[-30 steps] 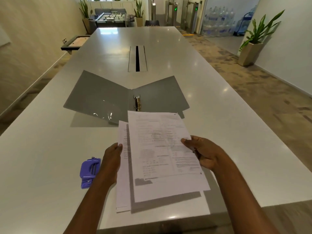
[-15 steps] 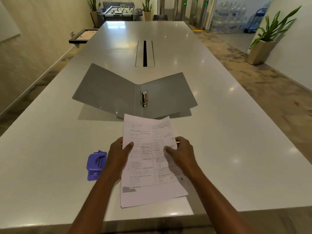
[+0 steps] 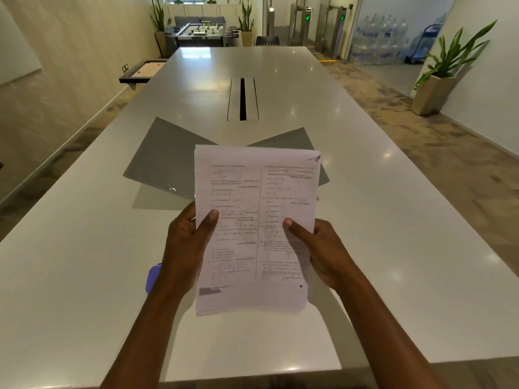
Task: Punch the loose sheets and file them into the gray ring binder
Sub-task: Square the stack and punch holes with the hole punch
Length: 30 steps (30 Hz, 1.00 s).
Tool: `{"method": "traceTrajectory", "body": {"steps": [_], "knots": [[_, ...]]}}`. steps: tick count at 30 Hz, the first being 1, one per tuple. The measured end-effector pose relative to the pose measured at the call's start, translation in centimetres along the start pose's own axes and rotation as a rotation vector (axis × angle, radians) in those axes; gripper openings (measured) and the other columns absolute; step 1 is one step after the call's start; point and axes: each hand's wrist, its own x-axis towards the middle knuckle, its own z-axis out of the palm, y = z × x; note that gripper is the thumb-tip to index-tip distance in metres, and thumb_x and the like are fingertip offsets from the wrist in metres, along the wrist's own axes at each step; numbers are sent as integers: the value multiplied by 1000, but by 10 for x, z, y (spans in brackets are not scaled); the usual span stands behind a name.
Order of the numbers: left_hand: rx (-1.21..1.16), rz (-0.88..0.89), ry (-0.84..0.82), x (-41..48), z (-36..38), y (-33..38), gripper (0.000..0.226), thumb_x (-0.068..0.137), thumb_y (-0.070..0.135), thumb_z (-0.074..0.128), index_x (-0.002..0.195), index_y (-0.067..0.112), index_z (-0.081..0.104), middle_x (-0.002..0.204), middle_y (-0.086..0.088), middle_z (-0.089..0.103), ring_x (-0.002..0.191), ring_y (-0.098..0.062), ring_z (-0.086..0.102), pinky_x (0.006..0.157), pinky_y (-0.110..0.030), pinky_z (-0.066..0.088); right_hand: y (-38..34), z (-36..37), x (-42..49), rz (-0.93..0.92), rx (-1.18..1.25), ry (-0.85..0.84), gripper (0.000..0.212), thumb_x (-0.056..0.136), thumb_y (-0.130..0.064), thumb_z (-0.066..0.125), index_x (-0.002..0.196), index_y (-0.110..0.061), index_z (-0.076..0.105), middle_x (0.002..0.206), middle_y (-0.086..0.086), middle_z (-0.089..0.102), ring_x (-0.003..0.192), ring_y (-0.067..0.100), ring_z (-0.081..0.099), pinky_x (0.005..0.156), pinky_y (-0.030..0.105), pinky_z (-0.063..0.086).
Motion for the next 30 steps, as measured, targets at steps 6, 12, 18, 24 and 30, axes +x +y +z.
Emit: {"method": "traceTrajectory", "body": {"steps": [6, 12, 18, 24, 30], "knots": [[-95, 52, -2, 18, 17, 22, 30, 91, 32, 77, 120, 29, 67, 112, 2, 79, 106, -25, 77, 84, -46, 64, -34, 5, 1, -263, -80, 130, 22, 97, -23, 70, 109, -8, 78, 106, 5, 81, 93, 26, 79, 83, 47, 66], [-90, -23, -42, 22, 30, 4, 28, 89, 28, 81, 115, 22, 73, 109, -5, 81, 101, -27, 78, 87, -51, 64, -16, 2, 5, -231, -81, 126, 28, 91, -21, 78, 116, -9, 75, 109, 6, 81, 98, 26, 79, 83, 47, 66], [-38, -98, -34, 16, 31, -20, 18, 93, 19, 76, 110, 26, 74, 104, 5, 83, 96, -19, 79, 73, -29, 64, 10, -1, 5, -183, -99, 140, 20, 91, -20, 79, 110, -16, 77, 104, 1, 82, 96, 22, 79, 81, 42, 66], [-22, -92, -32, 18, 31, -18, 20, 92, 22, 77, 109, 30, 72, 102, 7, 82, 94, -14, 79, 72, -28, 65, 11, -2, 10, -219, -70, 175, 25, 90, -18, 80, 114, -12, 76, 106, 2, 81, 94, 21, 79, 75, 34, 65], [-59, -212, -9, 11, 29, -36, 25, 91, 20, 79, 114, 27, 70, 104, 2, 82, 100, -25, 77, 73, -37, 67, 30, -7, 7, -162, -143, 141, 19, 91, -23, 79, 109, -20, 78, 104, -4, 82, 93, 16, 79, 72, 27, 63]]}}
